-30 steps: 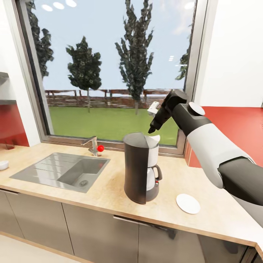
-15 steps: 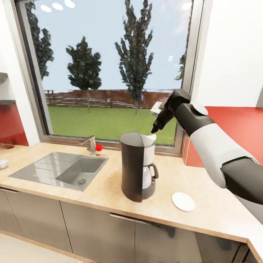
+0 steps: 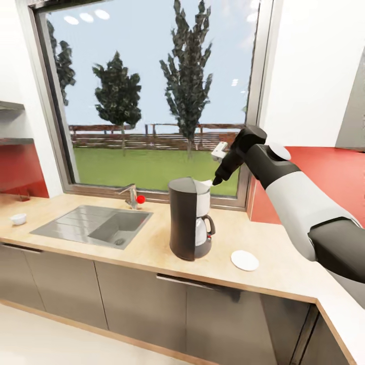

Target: Set up a coffee station on the kitchen countertop: keep the coffee maker on the countertop, move the bottle of coffee from the kitchen shelf to the counter next to the coffee maker, place a paper coffee filter on top of the coffee maker, put the saucer next to the coffee maker with the coffee cup on the saucer, and place the electric kettle next to the coffee maker.

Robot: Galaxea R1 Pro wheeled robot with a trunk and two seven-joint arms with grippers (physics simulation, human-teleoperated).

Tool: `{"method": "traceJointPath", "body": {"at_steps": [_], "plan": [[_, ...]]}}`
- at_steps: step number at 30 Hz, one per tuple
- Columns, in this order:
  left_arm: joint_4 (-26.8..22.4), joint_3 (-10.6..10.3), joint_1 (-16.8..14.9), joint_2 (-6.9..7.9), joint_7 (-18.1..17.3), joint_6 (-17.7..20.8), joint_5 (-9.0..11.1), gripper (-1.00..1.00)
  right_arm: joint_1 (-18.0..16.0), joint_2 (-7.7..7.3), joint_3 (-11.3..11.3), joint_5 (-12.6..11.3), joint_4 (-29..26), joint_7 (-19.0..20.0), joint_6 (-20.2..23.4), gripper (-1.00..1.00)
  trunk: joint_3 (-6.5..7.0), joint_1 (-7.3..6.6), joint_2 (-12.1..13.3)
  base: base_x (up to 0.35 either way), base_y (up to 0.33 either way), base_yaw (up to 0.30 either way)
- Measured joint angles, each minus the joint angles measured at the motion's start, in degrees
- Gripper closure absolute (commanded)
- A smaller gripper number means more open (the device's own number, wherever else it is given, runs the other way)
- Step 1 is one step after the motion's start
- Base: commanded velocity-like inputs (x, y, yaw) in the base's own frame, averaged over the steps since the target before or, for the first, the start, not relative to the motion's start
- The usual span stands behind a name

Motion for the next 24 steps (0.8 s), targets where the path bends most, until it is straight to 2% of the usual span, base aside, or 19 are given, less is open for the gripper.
{"method": "traceJointPath", "body": {"at_steps": [11,17,24], "plan": [[0.0,0.0,0.0,0.0,0.0,0.0,0.0,-1.0,0.0,-1.51,0.1,-0.1,3.9,0.0,0.0,-1.0,0.0,0.0,0.0,-0.332,0.119,0.0],[0.0,0.0,0.0,0.0,0.0,0.0,-0.1,-1.0,0.0,-2.19,0.0,-0.2,12.2,-0.9,-0.3,-1.0,-0.01,-0.01,0.0,-0.247,0.101,0.0],[0.0,-0.1,0.0,0.0,-0.3,-0.2,-0.3,-1.0,0.7,-2.41,0.2,-0.6,21.6,-4.0,-3.7,-1.0,-0.01,-0.03,0.0,-0.041,0.016,0.0]]}}
